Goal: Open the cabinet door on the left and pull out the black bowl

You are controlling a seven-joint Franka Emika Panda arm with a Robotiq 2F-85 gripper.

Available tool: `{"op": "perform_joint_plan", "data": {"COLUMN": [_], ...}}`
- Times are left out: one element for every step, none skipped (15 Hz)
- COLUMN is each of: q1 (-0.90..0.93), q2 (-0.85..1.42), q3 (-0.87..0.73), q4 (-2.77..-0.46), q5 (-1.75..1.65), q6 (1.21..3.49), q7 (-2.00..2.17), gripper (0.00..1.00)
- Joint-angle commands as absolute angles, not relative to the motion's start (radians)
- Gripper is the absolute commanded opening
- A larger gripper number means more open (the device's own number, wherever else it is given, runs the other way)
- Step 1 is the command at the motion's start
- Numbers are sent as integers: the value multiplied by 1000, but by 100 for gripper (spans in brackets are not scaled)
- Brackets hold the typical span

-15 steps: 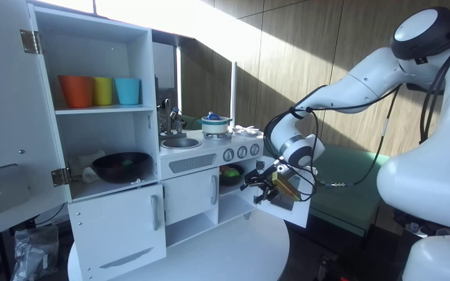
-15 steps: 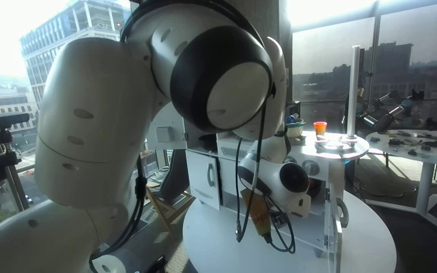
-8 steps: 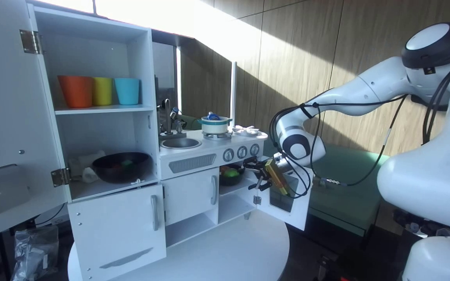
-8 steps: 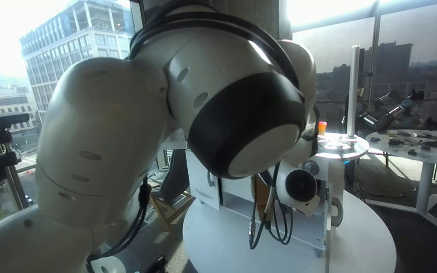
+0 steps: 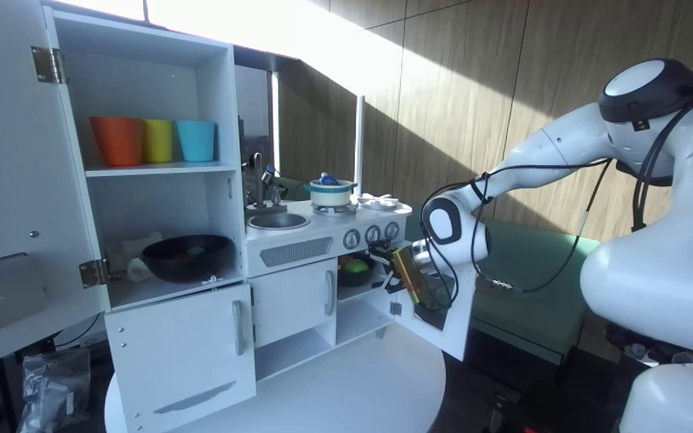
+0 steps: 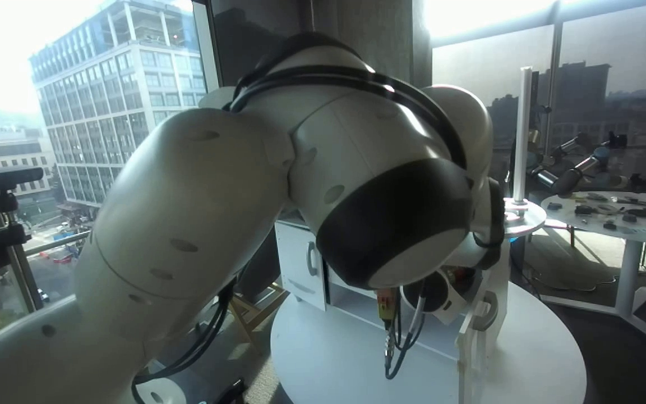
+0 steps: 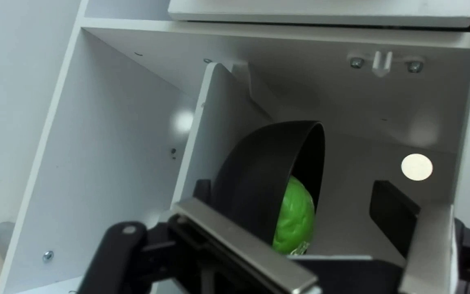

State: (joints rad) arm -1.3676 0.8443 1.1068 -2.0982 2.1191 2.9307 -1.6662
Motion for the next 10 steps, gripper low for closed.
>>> {"op": "perform_joint_plan", "data": {"q1": [-1207, -1172, -1142, -1127, -1110, -1091, -1083, -1072, -925, -1050], "q2": [819, 813, 811, 813, 805, 797, 789, 775, 636, 745], "q3": [945, 901, 866, 849, 829, 811, 804, 789, 625, 761], "q4": [-2012, -2007, -2004, -2012, -2022, -2031, -2048, -2063, -2108, -2111], "q5": [2337, 2394, 2441, 2462, 2501, 2537, 2567, 2574, 2462, 2596], "q6": [2886, 2872, 2846, 2816, 2773, 2741, 2714, 2694, 2577, 2624], "q7": [-1794, -1828, -1863, -1892, -1931, -1965, -1996, -2000, -1761, -2041], "gripper": [100, 100, 100, 100, 100, 100, 100, 100, 100, 100]}}
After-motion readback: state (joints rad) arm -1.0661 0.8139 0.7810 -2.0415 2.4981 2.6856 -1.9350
